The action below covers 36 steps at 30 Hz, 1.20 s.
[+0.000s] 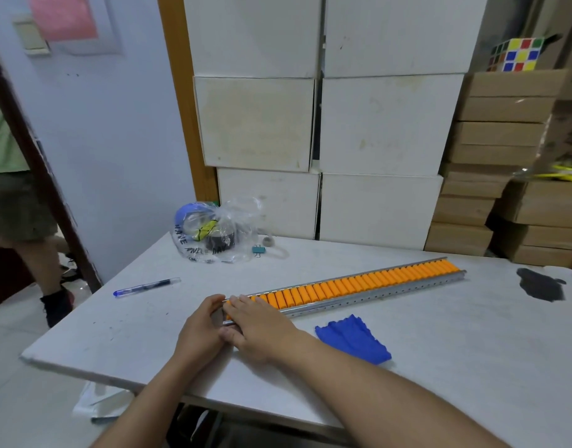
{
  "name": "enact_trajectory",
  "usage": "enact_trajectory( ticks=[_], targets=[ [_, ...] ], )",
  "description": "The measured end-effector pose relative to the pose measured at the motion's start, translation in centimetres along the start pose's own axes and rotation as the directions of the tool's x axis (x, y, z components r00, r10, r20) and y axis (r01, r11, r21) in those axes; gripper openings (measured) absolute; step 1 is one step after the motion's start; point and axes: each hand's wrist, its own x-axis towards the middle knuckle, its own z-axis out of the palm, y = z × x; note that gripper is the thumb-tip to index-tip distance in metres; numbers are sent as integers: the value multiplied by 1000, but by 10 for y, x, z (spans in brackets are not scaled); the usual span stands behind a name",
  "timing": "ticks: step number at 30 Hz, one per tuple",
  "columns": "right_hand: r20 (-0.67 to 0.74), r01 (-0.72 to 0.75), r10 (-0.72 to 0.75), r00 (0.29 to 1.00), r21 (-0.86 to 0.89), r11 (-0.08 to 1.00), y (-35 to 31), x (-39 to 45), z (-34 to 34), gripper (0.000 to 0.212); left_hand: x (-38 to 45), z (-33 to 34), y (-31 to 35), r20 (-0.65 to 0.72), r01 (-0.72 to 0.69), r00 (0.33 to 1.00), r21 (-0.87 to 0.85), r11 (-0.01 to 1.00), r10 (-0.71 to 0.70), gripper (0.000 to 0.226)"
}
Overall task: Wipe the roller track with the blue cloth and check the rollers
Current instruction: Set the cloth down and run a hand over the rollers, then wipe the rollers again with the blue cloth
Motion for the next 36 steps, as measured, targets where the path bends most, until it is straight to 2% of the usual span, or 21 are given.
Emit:
enact_trajectory(
  ticks=[4, 9, 14, 15, 17, 20, 22, 24, 26, 29, 30, 32, 34, 36],
  targets=[
    [-18, 19, -19, 1000, -23, 1000, 0, -2, -4, 59, -1, 0, 2, -2, 8, 1000, -11, 1000, -8, 84],
    [9, 17, -17, 1000, 5, 1000, -1, -9, -14, 61, -1, 0, 4, -7, 8, 1000, -21, 1000, -8, 83],
    [-2, -166, 166, 986, 66, 984, 29, -73, -60, 43, 0, 2, 6, -16, -4, 1000, 8, 1000, 4, 75],
    [30, -214, 213, 977, 47, 976, 39, -90, -69, 48, 0, 2, 6, -18, -7, 1000, 10, 1000, 7, 74],
    [125, -310, 307, 944, 7, 951, 56, -119, -84, 69, 0, 1, 5, -17, -3, 1000, 11, 1000, 3, 74],
    [325, -381, 368, 871, -24, 924, 74, -146, -93, 98, 0, 0, 4, -15, 1, 1000, 12, 1000, 0, 75],
    [425, -405, 374, 825, -18, 914, 81, -155, -89, 107, -1, 0, 4, -16, -1, 1000, 18, 1000, 2, 76],
    [443, -432, 382, 811, 12, 902, 85, -157, -83, 101, -2, 1, 4, -16, -3, 1000, 26, 1000, 4, 76],
    [373, -433, 387, 843, 45, 900, 86, -156, -78, 77, -2, 1, 4, -17, -7, 1000, 30, 1000, 8, 75],
    [167, -426, 402, 900, 148, 892, 86, -153, -75, 24, -3, 2, 4, -17, -9, 1000, 41, 999, 10, 74],
    [92, -430, 420, 903, 210, 878, 83, -150, -77, 17, -3, 2, 4, -15, -8, 1000, 43, 999, 8, 74],
    [-68, -424, 491, 869, 410, 808, 78, -137, -83, 20, -2, 2, 4, -12, 0, 1000, 41, 999, 0, 74],
    [-220, -343, 564, 796, 605, 719, 69, -116, -89, 23, -3, 1, 5, -7, 10, 1000, 31, 999, -10, 75],
    [-333, -266, 575, 747, 643, 718, 55, -87, -91, 21, -5, 2, 8, 3, 12, 1000, 22, 1000, -12, 73]
  ],
)
